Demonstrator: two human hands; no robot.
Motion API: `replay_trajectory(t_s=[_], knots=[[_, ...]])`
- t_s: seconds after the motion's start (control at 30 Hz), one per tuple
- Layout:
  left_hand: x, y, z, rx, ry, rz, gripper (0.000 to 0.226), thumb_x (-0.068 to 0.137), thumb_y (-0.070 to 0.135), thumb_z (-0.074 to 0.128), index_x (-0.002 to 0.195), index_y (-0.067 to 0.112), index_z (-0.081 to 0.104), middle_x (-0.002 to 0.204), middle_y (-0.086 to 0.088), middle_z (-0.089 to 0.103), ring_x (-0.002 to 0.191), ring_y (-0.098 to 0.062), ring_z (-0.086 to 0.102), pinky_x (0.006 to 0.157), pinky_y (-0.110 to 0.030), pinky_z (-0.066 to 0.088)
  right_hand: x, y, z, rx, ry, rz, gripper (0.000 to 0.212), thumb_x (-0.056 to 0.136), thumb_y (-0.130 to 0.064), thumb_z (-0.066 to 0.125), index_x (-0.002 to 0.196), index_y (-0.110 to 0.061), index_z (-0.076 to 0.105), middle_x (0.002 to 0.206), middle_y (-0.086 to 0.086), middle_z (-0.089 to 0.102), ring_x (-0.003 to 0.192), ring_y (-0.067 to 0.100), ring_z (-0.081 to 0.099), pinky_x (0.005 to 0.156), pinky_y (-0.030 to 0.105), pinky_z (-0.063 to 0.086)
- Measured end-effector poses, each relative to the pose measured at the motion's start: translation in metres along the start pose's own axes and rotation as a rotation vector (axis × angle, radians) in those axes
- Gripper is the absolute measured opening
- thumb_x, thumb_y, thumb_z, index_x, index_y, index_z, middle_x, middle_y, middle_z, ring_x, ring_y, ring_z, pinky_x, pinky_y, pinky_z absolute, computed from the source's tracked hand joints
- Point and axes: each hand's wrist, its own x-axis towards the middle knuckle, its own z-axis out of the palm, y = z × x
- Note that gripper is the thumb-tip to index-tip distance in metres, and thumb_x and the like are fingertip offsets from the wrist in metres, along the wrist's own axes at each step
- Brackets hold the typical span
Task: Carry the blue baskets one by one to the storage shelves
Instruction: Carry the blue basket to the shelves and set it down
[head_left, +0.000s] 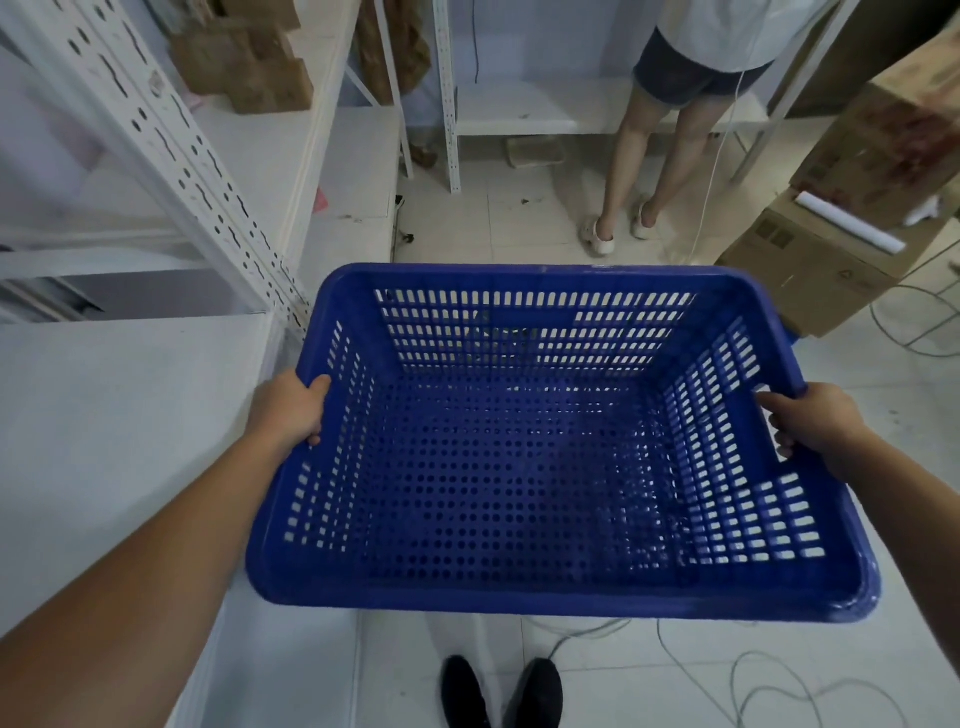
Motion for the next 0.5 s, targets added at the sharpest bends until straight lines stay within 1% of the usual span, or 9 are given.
replay_trajectory(t_s=[0.07,0.17,0.27,0.33,0.37,0.43,0.5], knots=[[0.0,-0.003,0.001,0.014,0.007,0.007,0.04,0.103,0.039,0.049,0.089,0.005,0.064,0.06,-0.019,0.069,0.05,-0.036,0.068,0.065,-0.044,0.061,0.0,0.0,0.002,-0.014,0.021,-0.014,0.036,0.096,-0.031,0.067,0.087,0.004,0.064,0.063,0.019,0.064,0.052,0.032,0.057,0.071,0.053,0.057],[-0.001,-0.003,0.001,0.014,0.016,0.011,0.036,0.104,0.036,0.048,0.102,0.004,0.064,0.064,-0.019,0.069,0.048,-0.036,0.066,0.059,-0.039,0.056,-0.004,-0.003,0.004,-0.041,0.037,-0.03,0.037,0.096,-0.033,0.066,0.086,0.003,0.064,0.064,0.02,0.066,0.057,0.034,0.06,0.078,0.058,0.059],[-0.005,-0.007,0.0,-0.004,0.006,-0.001,0.041,0.105,0.035,0.048,0.11,-0.002,0.065,0.066,-0.018,0.068,0.048,-0.034,0.064,0.054,-0.035,0.049,-0.008,-0.003,0.005,-0.033,0.032,-0.032,0.036,0.097,-0.033,0.064,0.087,0.001,0.064,0.065,0.019,0.066,0.056,0.033,0.06,0.075,0.053,0.058],[-0.008,-0.011,-0.002,-0.034,0.002,-0.029,0.044,0.105,0.033,0.049,0.108,-0.007,0.065,0.065,-0.017,0.066,0.047,-0.033,0.062,0.054,-0.034,0.049,-0.004,-0.006,0.005,-0.026,0.021,-0.054,0.04,0.096,-0.034,0.065,0.087,0.005,0.065,0.061,0.018,0.063,0.052,0.032,0.058,0.07,0.053,0.058],[-0.008,-0.012,-0.002,-0.05,0.001,-0.034,0.043,0.105,0.032,0.049,0.105,-0.008,0.065,0.065,-0.018,0.065,0.047,-0.033,0.062,0.054,-0.034,0.05,-0.001,-0.008,0.006,-0.033,0.021,-0.068,0.042,0.095,-0.034,0.065,0.086,0.006,0.065,0.058,0.017,0.063,0.051,0.032,0.058,0.07,0.054,0.058],[-0.009,-0.013,-0.004,-0.047,0.007,-0.033,0.039,0.104,0.032,0.049,0.095,-0.003,0.064,0.064,-0.019,0.065,0.048,-0.033,0.062,0.056,-0.036,0.052,0.004,-0.013,0.008,-0.049,0.014,-0.072,0.043,0.095,-0.036,0.065,0.084,0.006,0.065,0.056,0.017,0.063,0.05,0.032,0.059,0.073,0.056,0.059],[-0.01,-0.014,-0.004,-0.044,0.008,-0.024,0.037,0.104,0.032,0.049,0.089,0.0,0.061,0.064,-0.02,0.065,0.048,-0.034,0.062,0.057,-0.037,0.053,0.002,-0.011,0.008,-0.065,0.017,-0.076,0.046,0.095,-0.038,0.064,0.086,0.007,0.066,0.057,0.017,0.064,0.051,0.033,0.061,0.074,0.056,0.059]])
